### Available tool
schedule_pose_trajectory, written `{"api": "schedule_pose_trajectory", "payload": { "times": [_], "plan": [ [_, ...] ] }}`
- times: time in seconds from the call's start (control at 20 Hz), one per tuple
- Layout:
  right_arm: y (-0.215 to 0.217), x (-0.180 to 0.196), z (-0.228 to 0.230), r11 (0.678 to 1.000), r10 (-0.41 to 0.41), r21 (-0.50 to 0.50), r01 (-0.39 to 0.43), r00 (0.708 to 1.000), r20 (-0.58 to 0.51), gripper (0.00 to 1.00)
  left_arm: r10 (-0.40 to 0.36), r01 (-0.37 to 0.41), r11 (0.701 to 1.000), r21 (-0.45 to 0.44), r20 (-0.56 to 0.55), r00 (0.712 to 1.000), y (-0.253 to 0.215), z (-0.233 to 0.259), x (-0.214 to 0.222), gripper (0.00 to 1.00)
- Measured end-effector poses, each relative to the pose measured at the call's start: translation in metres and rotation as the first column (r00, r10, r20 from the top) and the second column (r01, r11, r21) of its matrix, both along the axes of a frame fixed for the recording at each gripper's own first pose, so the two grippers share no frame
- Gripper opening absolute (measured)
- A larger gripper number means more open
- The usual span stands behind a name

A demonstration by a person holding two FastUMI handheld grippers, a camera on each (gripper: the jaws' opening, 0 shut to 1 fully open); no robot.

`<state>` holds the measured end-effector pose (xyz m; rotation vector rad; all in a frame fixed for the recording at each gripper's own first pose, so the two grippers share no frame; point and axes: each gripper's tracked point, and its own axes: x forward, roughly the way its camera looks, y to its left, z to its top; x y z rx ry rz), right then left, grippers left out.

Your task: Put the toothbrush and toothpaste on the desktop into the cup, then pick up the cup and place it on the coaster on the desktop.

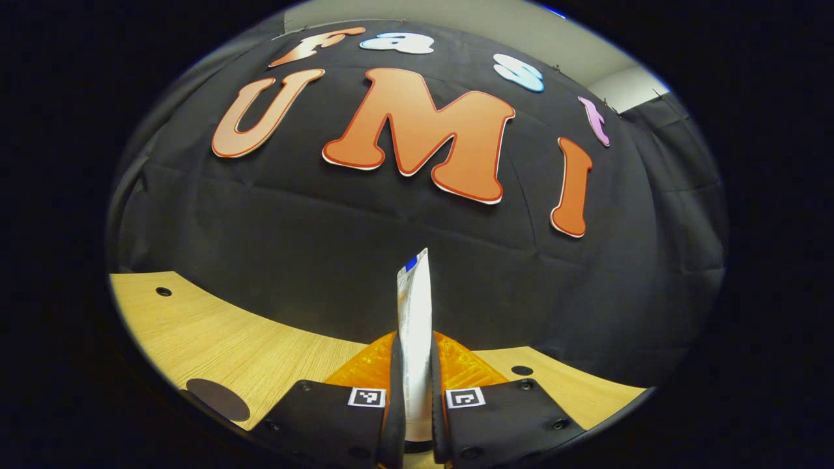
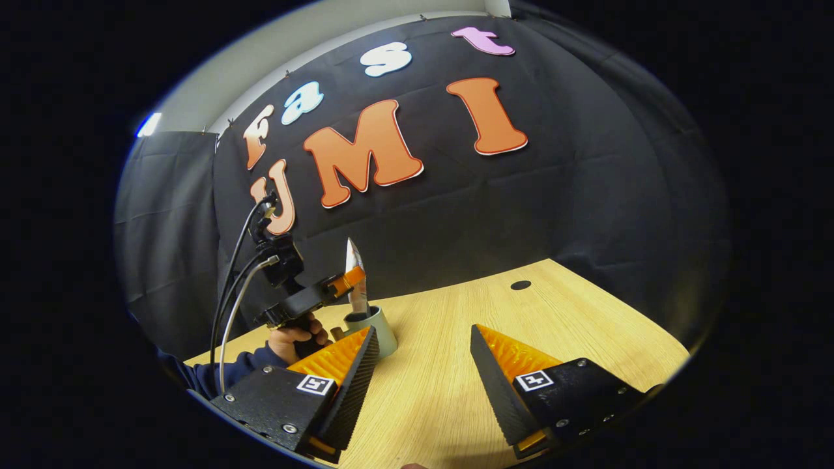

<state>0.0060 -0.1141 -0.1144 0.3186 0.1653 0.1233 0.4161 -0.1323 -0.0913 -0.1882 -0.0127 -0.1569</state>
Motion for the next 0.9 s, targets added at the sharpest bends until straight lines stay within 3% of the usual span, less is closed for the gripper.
{"api": "schedule_pose_trajectory", "payload": {
  "times": [0.45, 0.65, 0.9],
  "plan": [
    [-0.01, -0.004, -0.005, 1.0, -0.019, 0.024, 0.019, 1.0, 0.001, 0.86, 0.08, -0.078, 0.995, 0.057, -0.04, 0.996, 0.003, -0.025, 0.002, 0.21],
    [-0.006, -0.005, -0.008, 1.0, -0.01, 0.028, 0.011, 1.0, -0.011, 0.86, 0.079, -0.072, 0.993, 0.095, -0.076, 0.994, 0.002, -0.034, -0.005, 0.25],
    [-0.002, -0.007, -0.012, 0.999, -0.004, 0.032, 0.004, 1.0, -0.02, 0.86, 0.047, -0.036, 0.996, 0.081, -0.141, 0.989, -0.002, -0.048, -0.019, 0.31]
  ]
}}
